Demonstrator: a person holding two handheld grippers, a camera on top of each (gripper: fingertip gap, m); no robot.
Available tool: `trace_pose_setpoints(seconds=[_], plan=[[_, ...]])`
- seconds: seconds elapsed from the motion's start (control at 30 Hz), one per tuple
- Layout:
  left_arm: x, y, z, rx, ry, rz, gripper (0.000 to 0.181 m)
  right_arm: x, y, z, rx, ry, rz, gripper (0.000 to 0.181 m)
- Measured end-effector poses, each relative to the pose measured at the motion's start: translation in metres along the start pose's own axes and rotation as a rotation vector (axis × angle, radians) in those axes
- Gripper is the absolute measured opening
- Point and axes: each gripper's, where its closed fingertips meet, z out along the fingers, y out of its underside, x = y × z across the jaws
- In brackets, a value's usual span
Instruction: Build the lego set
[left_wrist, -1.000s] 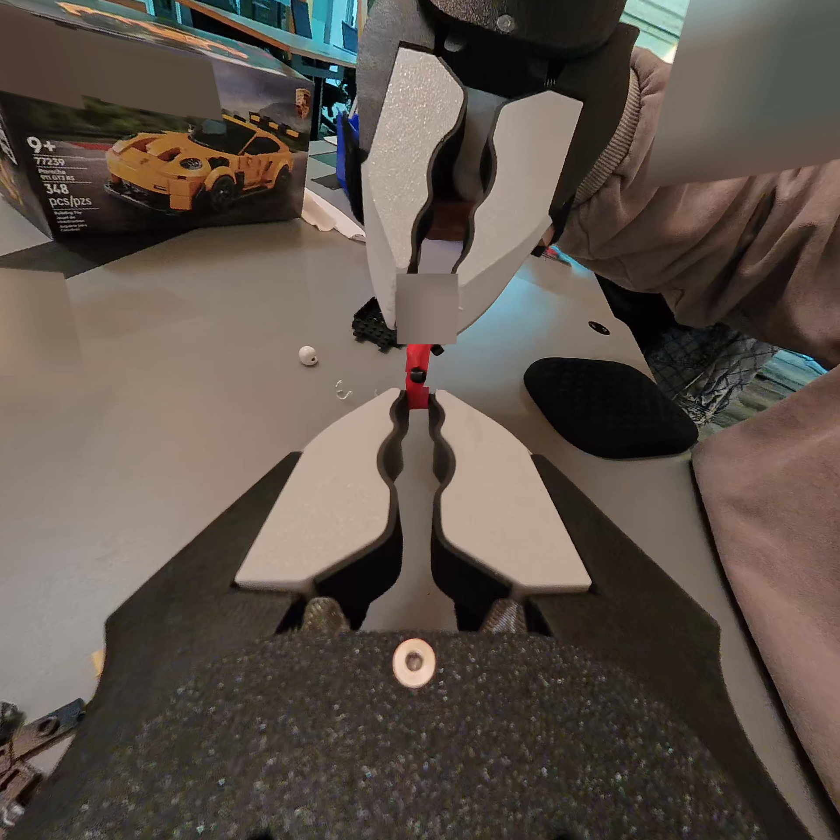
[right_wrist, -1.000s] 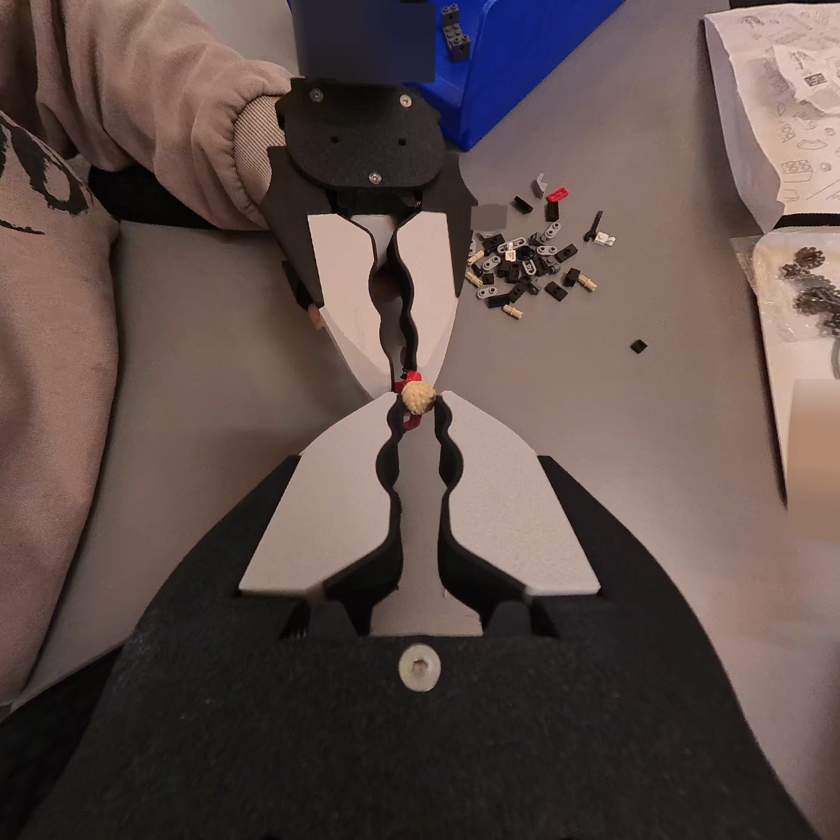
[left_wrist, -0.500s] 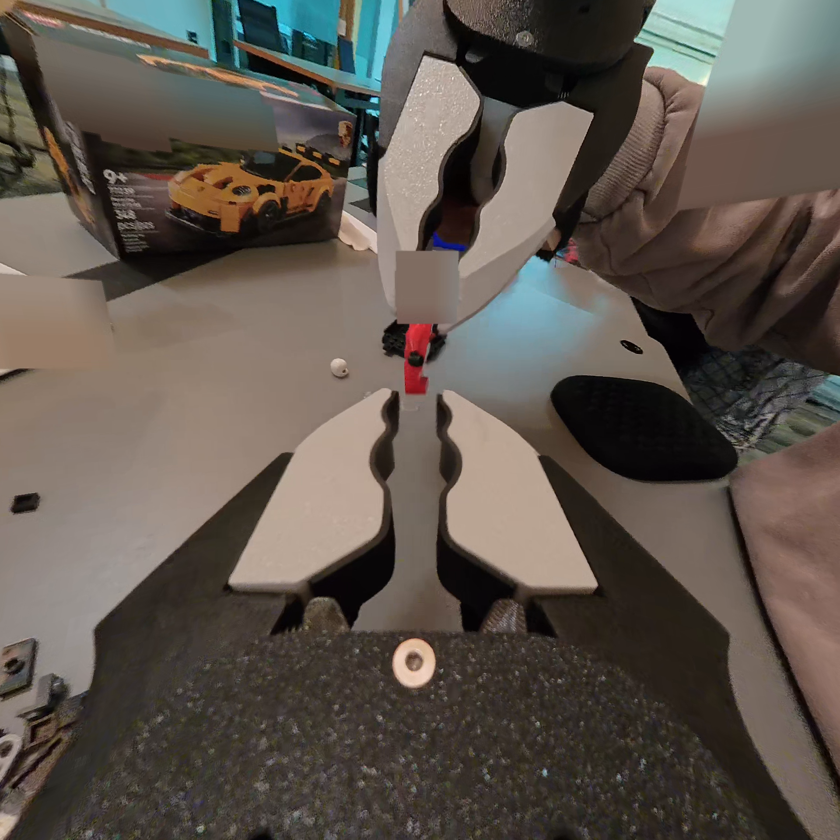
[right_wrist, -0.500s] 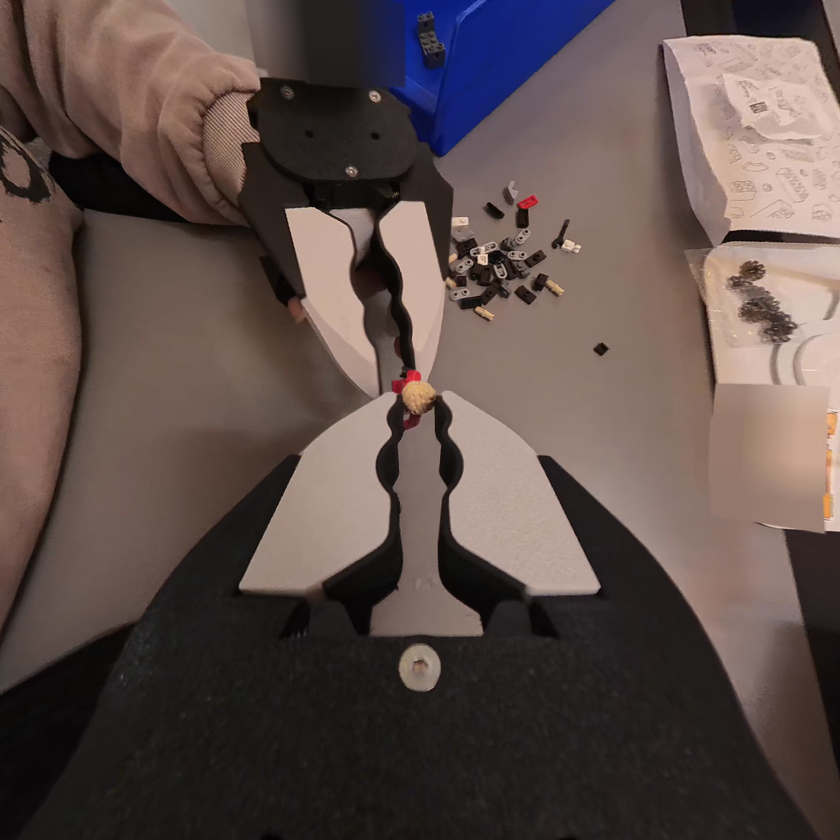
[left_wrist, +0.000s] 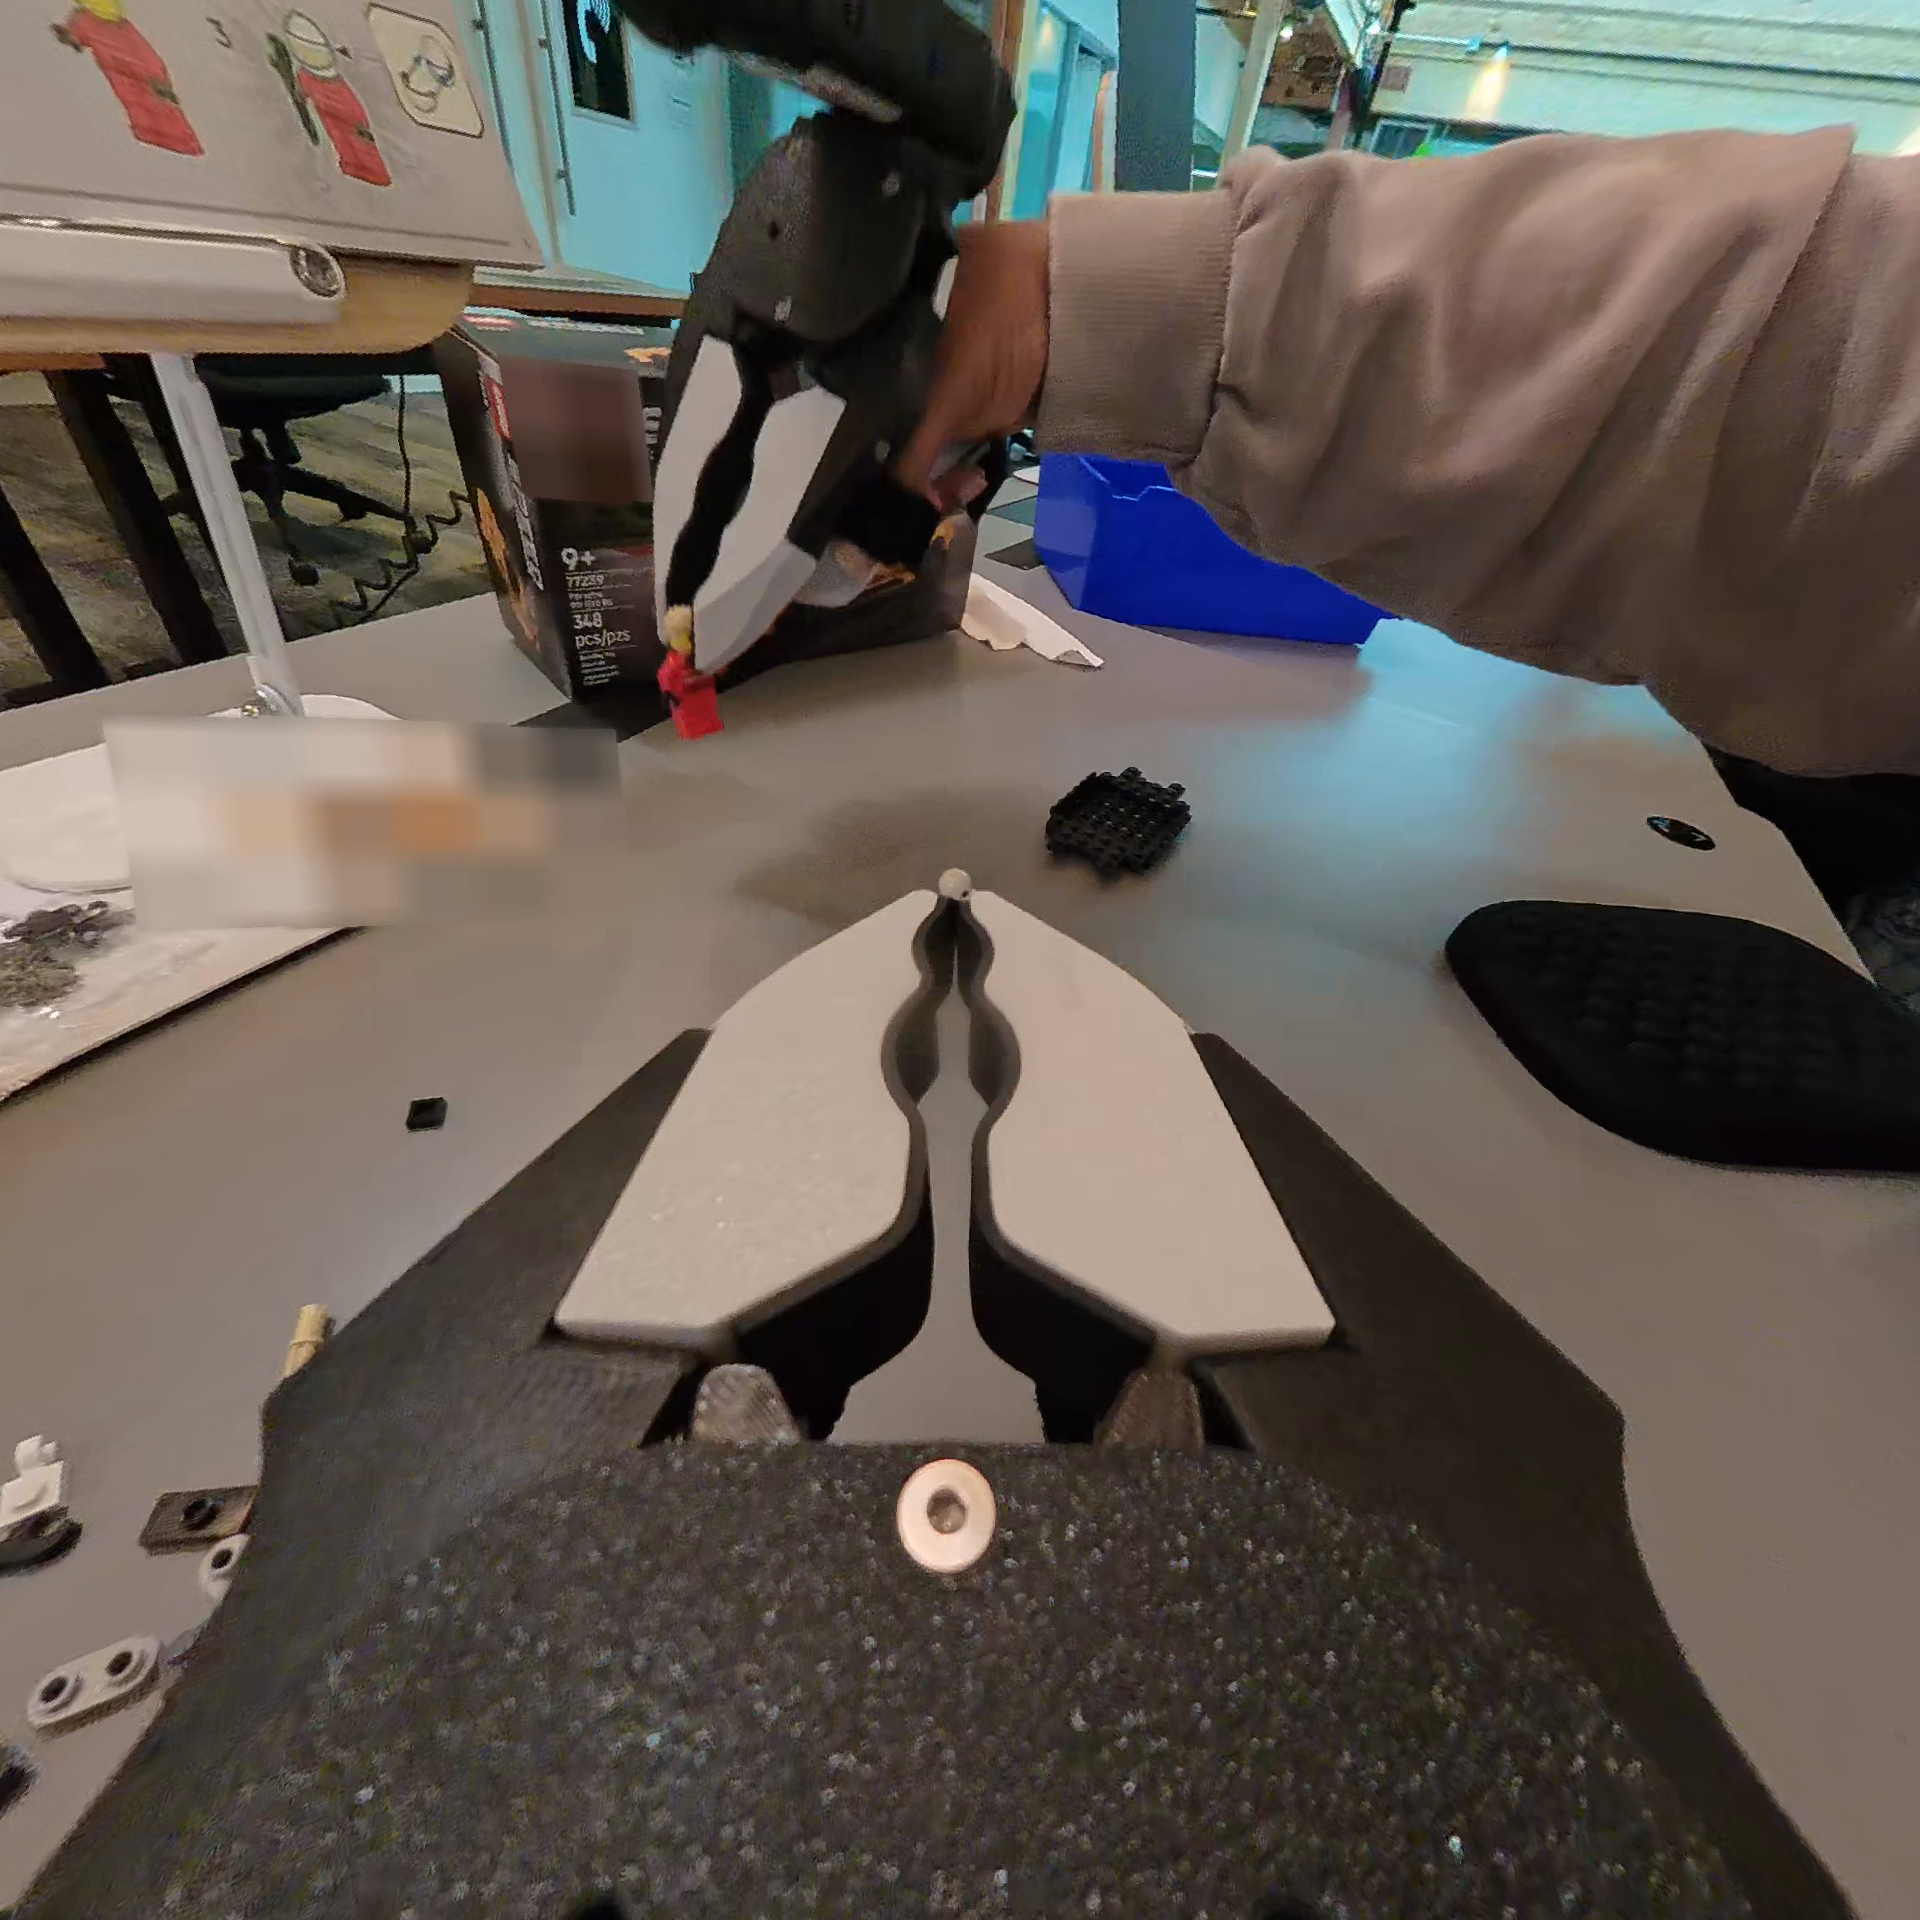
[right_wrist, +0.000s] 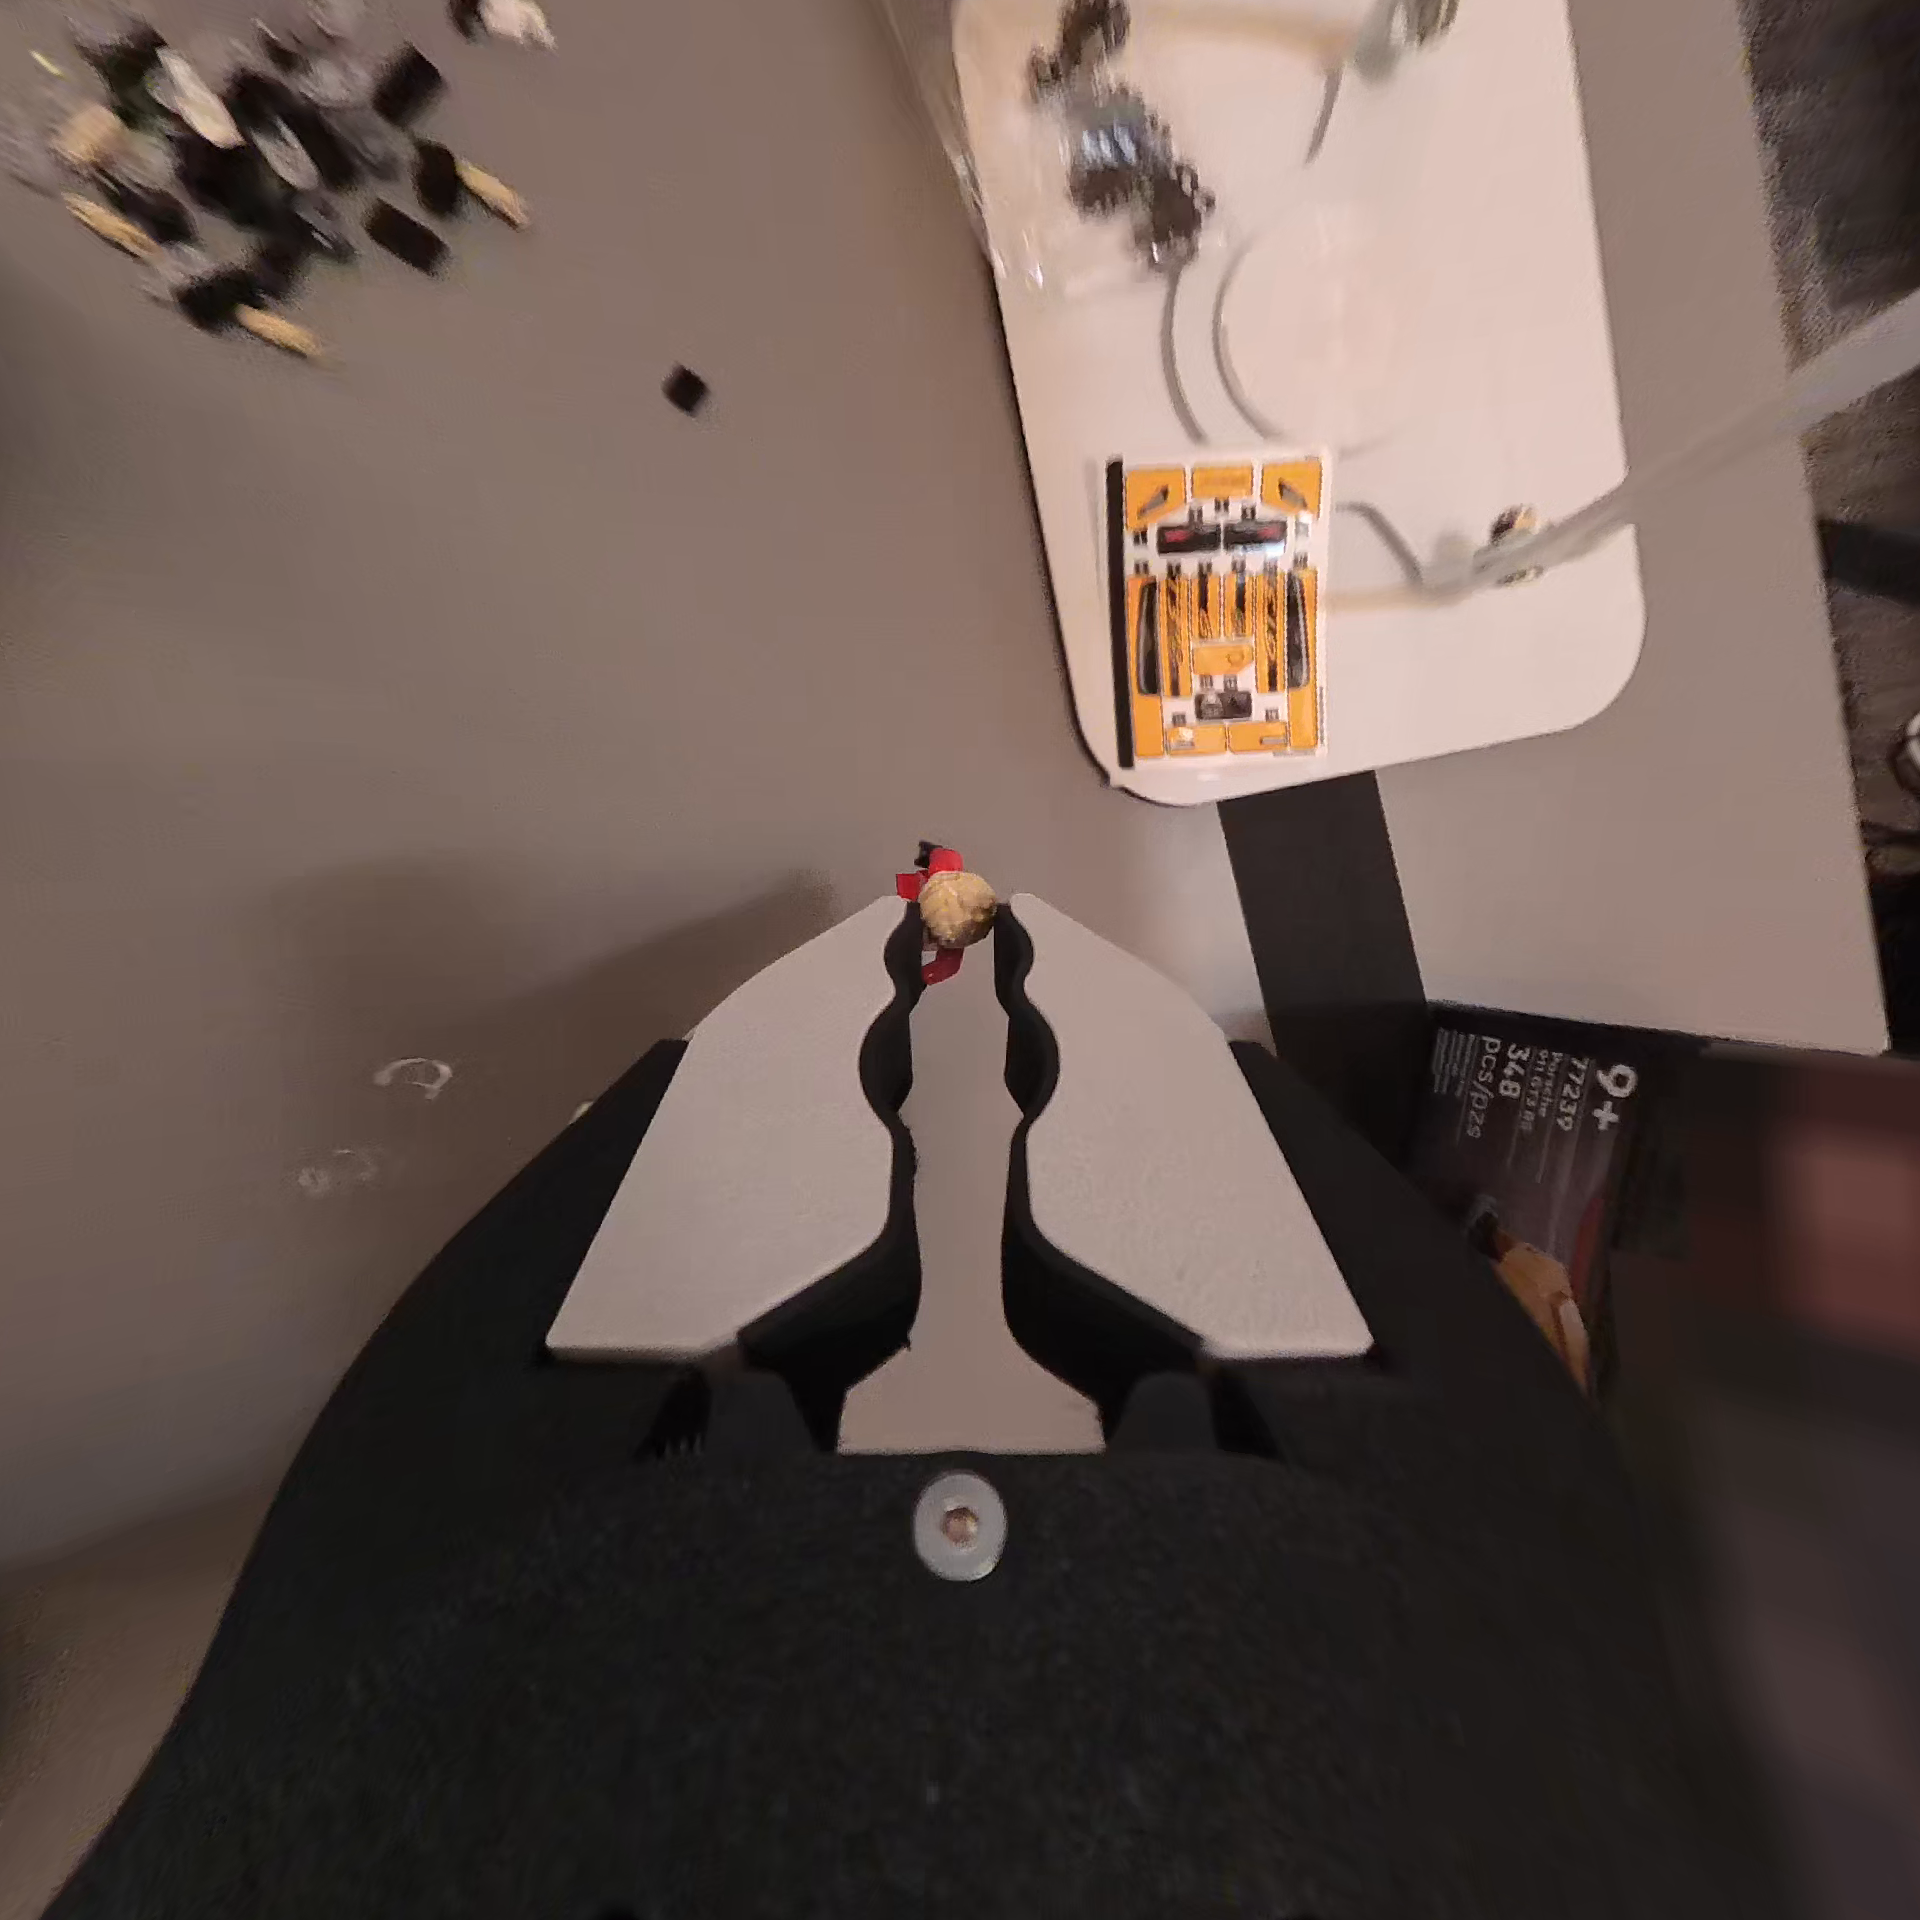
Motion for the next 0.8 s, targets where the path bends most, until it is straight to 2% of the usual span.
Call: trace_pose_setpoints(seconds=[0.13, 0.4, 0.8], plan=[[-0.002, 0.004, 0.002, -0.023, -0.006, 0.024, 0.0, 0.012, 0.019, 0.021, -0.088, 0.002, -0.006, 0.013], [-0.002, 0.014, 0.006, -0.067, -0.014, 0.046, 0.0, 0.028, 0.027, 0.041, -0.075, 0.049, 0.003, 0.013], [0.002, 0.023, 0.01, -0.101, 0.005, 0.045, 0.0, 0.027, 0.03, 0.048, -0.05, 0.043, 0.009, 0.017]])
